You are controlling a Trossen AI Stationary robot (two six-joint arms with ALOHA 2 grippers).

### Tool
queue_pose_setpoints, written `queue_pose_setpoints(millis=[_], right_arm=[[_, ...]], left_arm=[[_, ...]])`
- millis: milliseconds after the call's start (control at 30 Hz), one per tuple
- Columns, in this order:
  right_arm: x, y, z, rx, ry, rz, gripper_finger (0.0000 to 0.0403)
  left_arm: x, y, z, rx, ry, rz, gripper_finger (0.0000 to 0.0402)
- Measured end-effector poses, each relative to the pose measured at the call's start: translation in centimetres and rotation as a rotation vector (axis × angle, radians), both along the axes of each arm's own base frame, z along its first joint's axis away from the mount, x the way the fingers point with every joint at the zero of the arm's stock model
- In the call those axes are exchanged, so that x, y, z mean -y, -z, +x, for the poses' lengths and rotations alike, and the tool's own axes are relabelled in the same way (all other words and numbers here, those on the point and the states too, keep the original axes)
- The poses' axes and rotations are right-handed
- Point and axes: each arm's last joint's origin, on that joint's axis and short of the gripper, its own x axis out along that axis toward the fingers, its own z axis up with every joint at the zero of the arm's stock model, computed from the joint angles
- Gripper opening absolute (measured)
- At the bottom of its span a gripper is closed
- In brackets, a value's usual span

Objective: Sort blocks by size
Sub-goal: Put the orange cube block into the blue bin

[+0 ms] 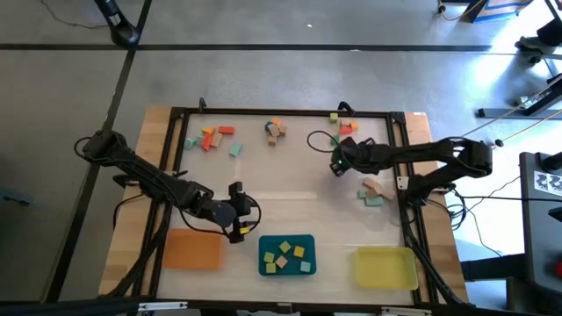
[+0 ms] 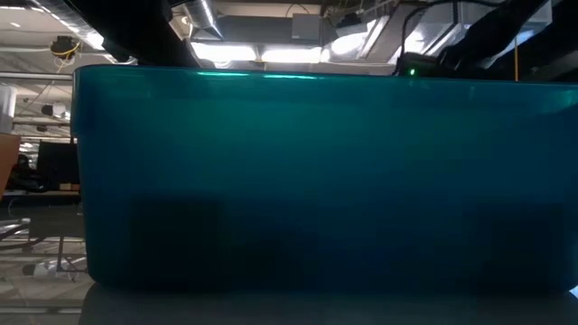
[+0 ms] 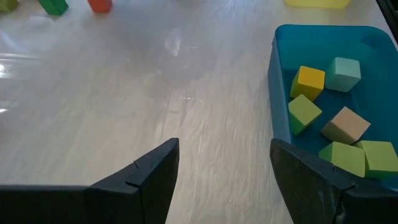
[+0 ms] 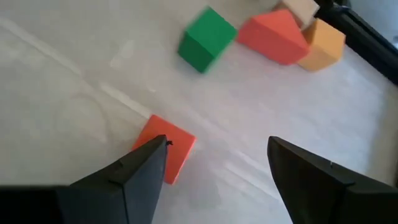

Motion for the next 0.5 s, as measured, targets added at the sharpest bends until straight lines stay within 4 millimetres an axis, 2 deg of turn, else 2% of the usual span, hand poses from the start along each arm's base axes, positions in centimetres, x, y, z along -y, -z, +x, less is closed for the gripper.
queue_pose_setpoints(millis=[267, 500], right_arm=[[-1.9, -0.3, 0.7, 0.122, 0.036, 0.005, 0.0275], [-1.9, 0.4, 1.6, 0.155, 0.091, -0.068, 0.0275]], left_arm=[[0.0, 0.0, 0.0, 0.000, 0.000, 0.000, 0.0237], [0.0, 0.0, 0.0, 0.000, 0.000, 0.000, 0.0237]])
